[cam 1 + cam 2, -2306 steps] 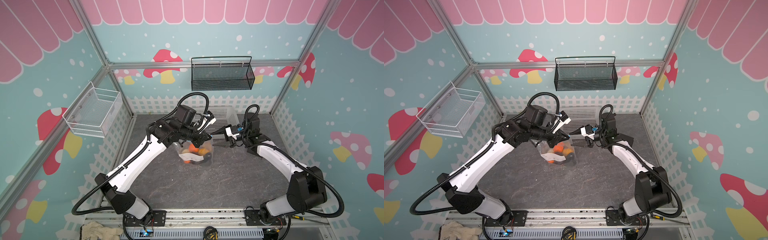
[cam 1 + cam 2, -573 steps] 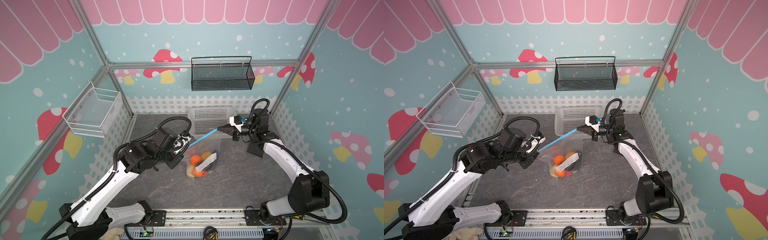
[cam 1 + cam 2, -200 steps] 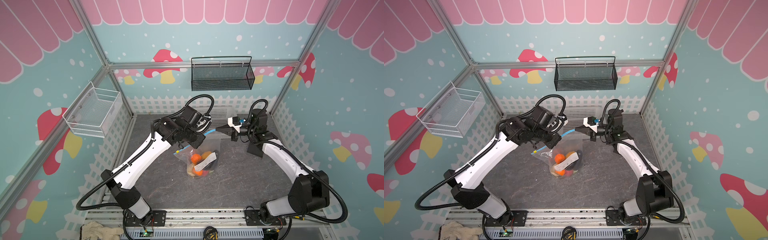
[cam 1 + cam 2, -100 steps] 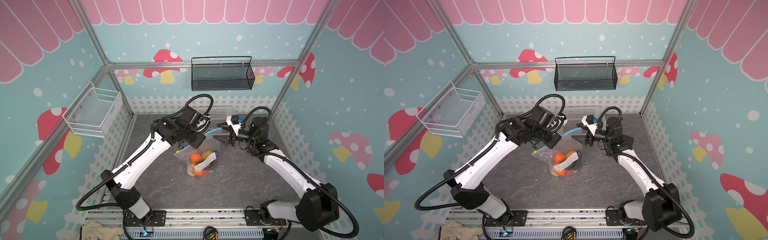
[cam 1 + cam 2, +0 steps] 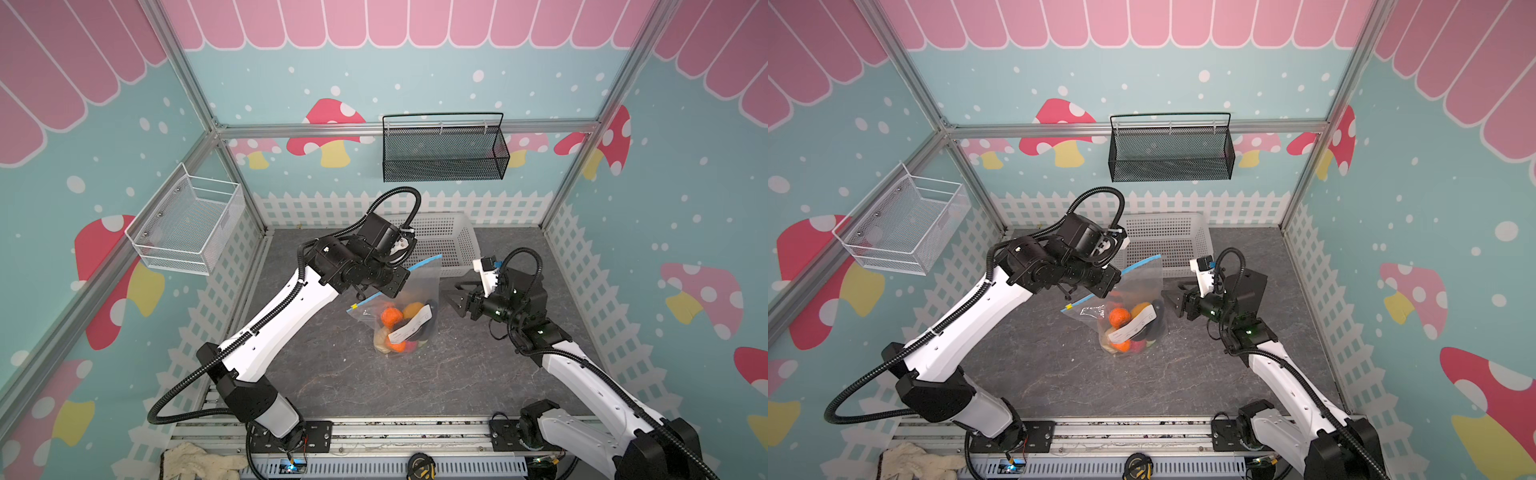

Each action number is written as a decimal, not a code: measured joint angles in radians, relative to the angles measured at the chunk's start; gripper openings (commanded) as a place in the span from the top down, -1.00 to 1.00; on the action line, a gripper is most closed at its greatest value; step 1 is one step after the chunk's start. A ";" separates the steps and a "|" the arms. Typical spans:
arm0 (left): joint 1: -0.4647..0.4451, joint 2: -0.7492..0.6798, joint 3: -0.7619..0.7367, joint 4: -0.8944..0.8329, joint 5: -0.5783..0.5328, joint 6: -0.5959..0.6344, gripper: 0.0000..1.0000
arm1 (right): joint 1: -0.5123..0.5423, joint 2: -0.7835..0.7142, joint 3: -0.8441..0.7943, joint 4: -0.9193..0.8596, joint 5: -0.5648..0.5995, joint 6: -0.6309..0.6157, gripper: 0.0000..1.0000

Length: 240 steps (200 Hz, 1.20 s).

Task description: Place the food in the zip-top bag and seal the zipper

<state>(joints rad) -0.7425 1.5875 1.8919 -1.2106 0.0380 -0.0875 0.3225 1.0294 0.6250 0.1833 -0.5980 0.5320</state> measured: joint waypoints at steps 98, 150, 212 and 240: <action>-0.026 0.061 0.032 0.105 0.150 -0.431 1.00 | -0.029 0.150 0.258 -0.186 0.140 -0.011 -0.51; -0.050 0.090 0.032 0.293 0.149 -0.656 1.00 | -0.075 0.142 0.259 -0.293 0.251 -0.005 -0.59; -0.105 0.109 0.031 0.488 0.083 -0.827 1.00 | -0.140 0.119 0.296 -0.402 0.354 -0.004 -0.62; -0.132 0.152 0.027 0.570 0.043 -0.896 1.00 | -0.182 0.097 0.297 -0.421 0.394 -0.008 -0.65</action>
<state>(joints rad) -0.8742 1.7393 1.9186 -0.6411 0.0811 -0.9840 0.1402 1.1263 0.9218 -0.2375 -0.2043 0.5236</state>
